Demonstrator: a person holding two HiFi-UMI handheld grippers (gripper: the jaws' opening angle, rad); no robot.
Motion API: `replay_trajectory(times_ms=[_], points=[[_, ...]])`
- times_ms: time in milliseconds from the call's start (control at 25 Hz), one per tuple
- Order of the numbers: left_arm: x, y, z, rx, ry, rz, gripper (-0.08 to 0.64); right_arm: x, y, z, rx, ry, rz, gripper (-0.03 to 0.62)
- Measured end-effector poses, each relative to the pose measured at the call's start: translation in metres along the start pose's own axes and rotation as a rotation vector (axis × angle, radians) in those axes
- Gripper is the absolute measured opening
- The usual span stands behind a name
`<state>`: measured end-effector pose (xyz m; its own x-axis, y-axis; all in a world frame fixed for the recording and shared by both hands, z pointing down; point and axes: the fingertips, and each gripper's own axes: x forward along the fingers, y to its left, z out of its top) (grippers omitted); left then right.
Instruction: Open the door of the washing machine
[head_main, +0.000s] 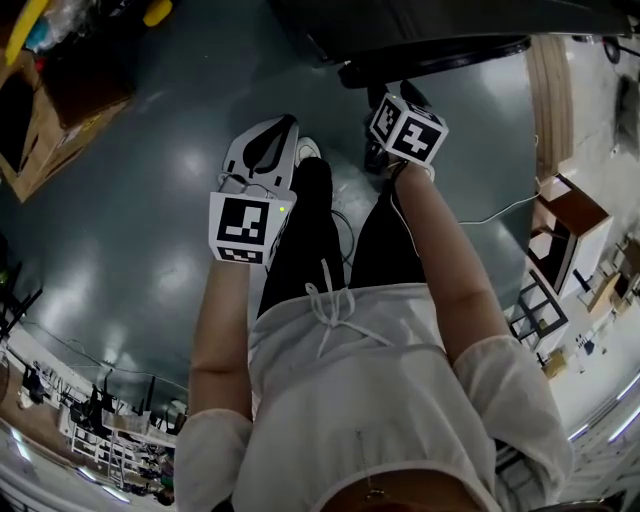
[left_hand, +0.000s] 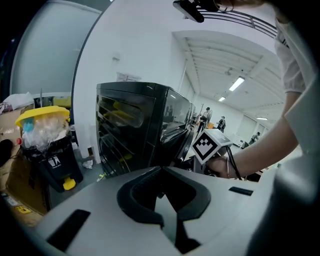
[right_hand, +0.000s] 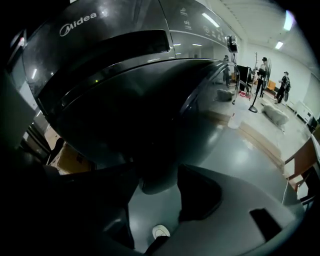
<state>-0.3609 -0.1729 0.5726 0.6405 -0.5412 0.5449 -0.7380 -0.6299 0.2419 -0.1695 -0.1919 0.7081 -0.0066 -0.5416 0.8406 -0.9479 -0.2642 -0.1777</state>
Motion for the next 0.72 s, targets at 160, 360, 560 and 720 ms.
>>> replay_trajectory(times_ms=[160, 360, 560, 720], points=[[0.005, -0.010, -0.005, 0.007, 0.011, -0.012, 0.023, 0.002, 0.004, -0.003, 0.016, 0.030, 0.019, 0.208], [0.011, -0.024, -0.005, 0.003, 0.012, -0.005, 0.023, 0.002, 0.003, -0.006, 0.034, 0.076, -0.003, 0.196], [0.011, -0.030, 0.005, -0.004, -0.032, 0.019, 0.023, -0.002, 0.001, -0.009, 0.058, 0.088, 0.014, 0.181], [0.008, -0.035, 0.011, 0.021, -0.067, 0.061, 0.023, -0.011, -0.010, -0.019, 0.074, 0.113, 0.027, 0.171]])
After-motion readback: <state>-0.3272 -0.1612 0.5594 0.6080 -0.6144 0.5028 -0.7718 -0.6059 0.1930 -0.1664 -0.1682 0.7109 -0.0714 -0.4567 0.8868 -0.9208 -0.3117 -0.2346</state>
